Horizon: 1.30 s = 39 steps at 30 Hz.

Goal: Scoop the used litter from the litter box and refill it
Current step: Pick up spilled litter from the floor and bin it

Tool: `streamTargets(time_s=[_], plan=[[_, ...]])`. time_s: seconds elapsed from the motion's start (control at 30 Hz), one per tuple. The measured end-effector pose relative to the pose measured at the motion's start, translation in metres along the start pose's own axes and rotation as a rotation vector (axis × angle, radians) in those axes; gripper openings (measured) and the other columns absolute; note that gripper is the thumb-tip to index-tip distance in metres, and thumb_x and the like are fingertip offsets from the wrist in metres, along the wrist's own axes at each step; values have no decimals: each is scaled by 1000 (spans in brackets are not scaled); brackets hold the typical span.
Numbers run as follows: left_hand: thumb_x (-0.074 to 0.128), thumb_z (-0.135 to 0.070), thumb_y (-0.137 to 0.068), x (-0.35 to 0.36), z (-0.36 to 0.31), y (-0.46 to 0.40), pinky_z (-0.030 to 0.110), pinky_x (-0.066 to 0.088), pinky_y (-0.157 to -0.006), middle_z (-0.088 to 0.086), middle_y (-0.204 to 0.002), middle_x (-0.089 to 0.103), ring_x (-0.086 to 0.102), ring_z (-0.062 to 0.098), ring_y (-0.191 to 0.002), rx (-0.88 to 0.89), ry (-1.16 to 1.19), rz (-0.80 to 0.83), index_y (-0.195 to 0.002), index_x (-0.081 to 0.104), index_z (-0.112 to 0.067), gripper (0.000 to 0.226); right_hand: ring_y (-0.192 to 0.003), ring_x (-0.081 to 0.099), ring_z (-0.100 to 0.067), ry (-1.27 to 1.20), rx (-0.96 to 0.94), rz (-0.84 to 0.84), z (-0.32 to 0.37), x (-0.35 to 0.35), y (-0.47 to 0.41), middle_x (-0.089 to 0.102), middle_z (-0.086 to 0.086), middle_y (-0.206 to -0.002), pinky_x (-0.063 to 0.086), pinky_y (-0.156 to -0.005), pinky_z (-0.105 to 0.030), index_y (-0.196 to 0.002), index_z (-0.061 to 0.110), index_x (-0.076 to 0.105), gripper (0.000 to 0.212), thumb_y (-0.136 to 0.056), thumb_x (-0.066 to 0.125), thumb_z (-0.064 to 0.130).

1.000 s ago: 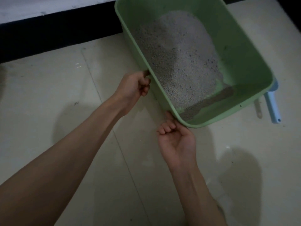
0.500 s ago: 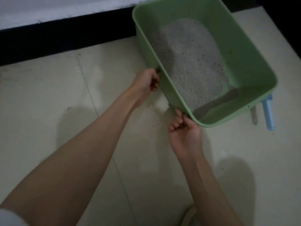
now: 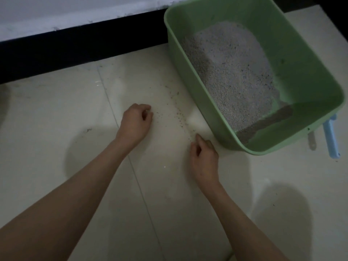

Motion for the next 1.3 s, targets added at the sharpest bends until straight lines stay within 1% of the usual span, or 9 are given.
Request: streamTargets(time_s=[0.17, 0.3, 0.4, 0.5, 0.83, 0.93, 1.1, 1.2, 1.3], plan=[[50, -12, -92, 9, -11, 1, 16, 33, -87, 14, -111, 65, 58, 27, -102, 173, 36, -23, -113, 64, -5, 26, -97, 58, -32, -58, -238, -106, 4, 8, 0, 64, -18, -100, 37, -89, -24, -112, -2, 64, 35, -91, 43, 17], [37, -21, -88, 8, 7, -17, 30, 33, -98, 17, -109, 65, 53, 35, -110, 361, -99, -34, -112, 64, -2, 41, -120, 43, -23, 112, -402, -177, -5, 11, -5, 59, -19, -123, 32, -106, -31, -120, -4, 58, 41, -90, 40, 18], [32, -25, -96, 10, 14, -54, 43, 17, -115, 23, -145, 33, 25, 37, -137, 291, -251, -10, -140, 33, 2, 51, -133, 28, -23, 237, -333, -153, -15, 15, -3, 44, -19, -141, 20, -112, -32, -135, -3, 42, 53, -91, 38, 26], [24, -32, -100, 16, 0, -91, 41, 3, -117, 19, -155, 8, 5, 28, -144, 216, -318, 51, -146, 9, 0, 58, -134, 23, -22, 287, -284, -151, -23, 17, 0, 39, -21, -144, 11, -113, -26, -139, -6, 33, 60, -92, 35, 30], [17, -34, -98, 35, -2, -38, 28, 14, -115, 14, -143, 41, 34, 23, -135, 691, -178, 313, -134, 44, 0, 56, -131, 40, -31, 400, -303, -186, -11, 33, -28, 46, -22, -139, 23, -110, -34, -135, -8, 40, 55, -98, 26, 31], [14, -40, -99, 23, 9, -5, 25, 15, -116, 8, -145, 39, 29, 13, -137, 625, -9, 384, -136, 42, -2, 60, -133, 41, -31, 433, -301, -189, -1, 40, -39, 42, -20, -143, 21, -112, -35, -137, -6, 38, 55, -96, 28, 30], [21, -25, -98, -8, 29, -22, 8, 4, -111, 4, -147, 28, 19, 10, -138, 378, 14, 66, -140, 33, -1, 50, -144, 19, -25, 450, -337, -111, 28, 51, -63, 23, -16, -154, 5, -118, -31, -145, -2, 22, 66, -93, 17, 39], [20, -26, -95, -22, 53, -54, 21, 3, -115, 18, -150, 24, 16, 24, -142, 194, -128, -68, -141, 28, 4, 55, -144, 18, -26, 443, -330, -131, 47, 61, -87, 22, -19, -153, 5, -118, -33, -144, -4, 23, 70, -92, 15, 42], [19, -28, -94, -20, 64, -70, 36, 7, -116, 24, -149, 24, 18, 33, -141, 177, -279, -78, -140, 30, 6, 58, -143, 22, -28, 422, -398, -45, 56, 70, -93, 26, -20, -151, 7, -117, -33, -142, -5, 29, 69, -92, 15, 40]])
Point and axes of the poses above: each hand's wrist, its own y-axis away from the middle knuckle, its own x-axis out of the palm, z = x × y, the point moved 1 cm from there along -y, towards the middle knuckle
